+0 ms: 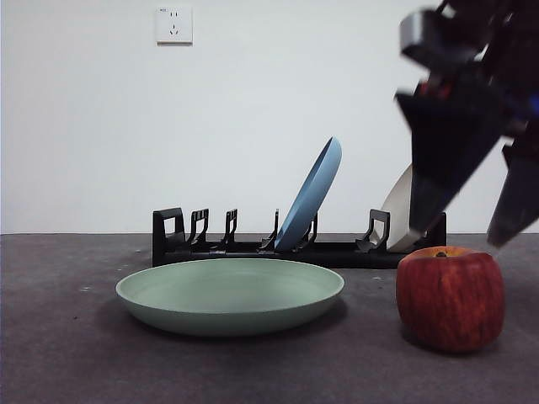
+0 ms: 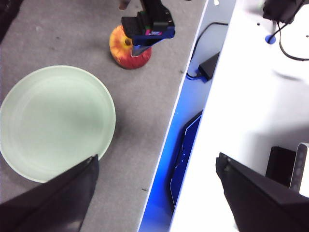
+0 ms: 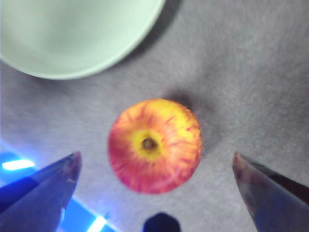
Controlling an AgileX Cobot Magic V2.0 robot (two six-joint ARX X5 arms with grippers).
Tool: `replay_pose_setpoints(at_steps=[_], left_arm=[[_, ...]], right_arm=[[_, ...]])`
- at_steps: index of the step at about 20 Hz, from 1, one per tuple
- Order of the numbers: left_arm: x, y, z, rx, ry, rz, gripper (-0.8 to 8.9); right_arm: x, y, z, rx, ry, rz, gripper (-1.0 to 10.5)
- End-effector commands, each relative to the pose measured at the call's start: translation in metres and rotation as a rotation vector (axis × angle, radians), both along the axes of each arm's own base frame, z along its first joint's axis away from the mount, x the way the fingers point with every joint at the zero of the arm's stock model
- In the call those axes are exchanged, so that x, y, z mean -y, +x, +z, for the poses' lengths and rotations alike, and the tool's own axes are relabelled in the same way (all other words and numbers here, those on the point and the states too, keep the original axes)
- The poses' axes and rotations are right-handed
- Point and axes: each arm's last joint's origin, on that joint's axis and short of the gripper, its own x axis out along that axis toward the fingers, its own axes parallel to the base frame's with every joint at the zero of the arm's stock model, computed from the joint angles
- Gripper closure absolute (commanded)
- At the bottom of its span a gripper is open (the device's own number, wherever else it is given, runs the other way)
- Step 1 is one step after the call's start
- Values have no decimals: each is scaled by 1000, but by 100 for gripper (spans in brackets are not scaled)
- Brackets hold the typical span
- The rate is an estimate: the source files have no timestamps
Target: Take the green plate from the plate rack,put the plate on the table,take the apple from the table,put the apple in the plate
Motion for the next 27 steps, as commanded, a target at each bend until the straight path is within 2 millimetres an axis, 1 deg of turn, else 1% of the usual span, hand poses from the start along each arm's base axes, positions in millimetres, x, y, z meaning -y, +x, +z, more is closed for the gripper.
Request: replay_pose_setpoints(at_steps=[1,4,8,13,14,15,18,20,22,25,27], left_arm=[[0,0,-1,-18,-3,10,405],[1,-1,-1,-52,-20,-16,405],[1,-1,-1,-52,-20,-16,405],[1,-1,-1,-52,-20,-15,405],[1,-1,-1,-51,-21,-15,405],[1,-1,-1,-51,-21,-15,405],[1,-1,-1,-50,-19,-14,405],[1,-1,-1,-50,-19,-14,405],[1,-1,-1,-50,-19,-14,405],[1,-1,-1,-50,-19,-14,405],[1,-1,-1,-50,-19,-14,405]], right_arm=[[-7,4,-8,-14,-15,10,285],[-12,9,-18,-23,-55,8,285],[-14,14,-30,-58,-85,5,295],[-16,16,-36,-81,-86,-19,551],[-16,16,-36,-83,-84,-23,618],[-16,16,-36,-86,-83,-30,725],[-17,16,-36,-101,-61,-27,957],[-17,16,-36,-99,-62,-28,963],[-16,15,-31,-84,-50,-39,963],[-13,11,-9,-6,-5,-49,963],[-15,13,7,46,29,-51,963]])
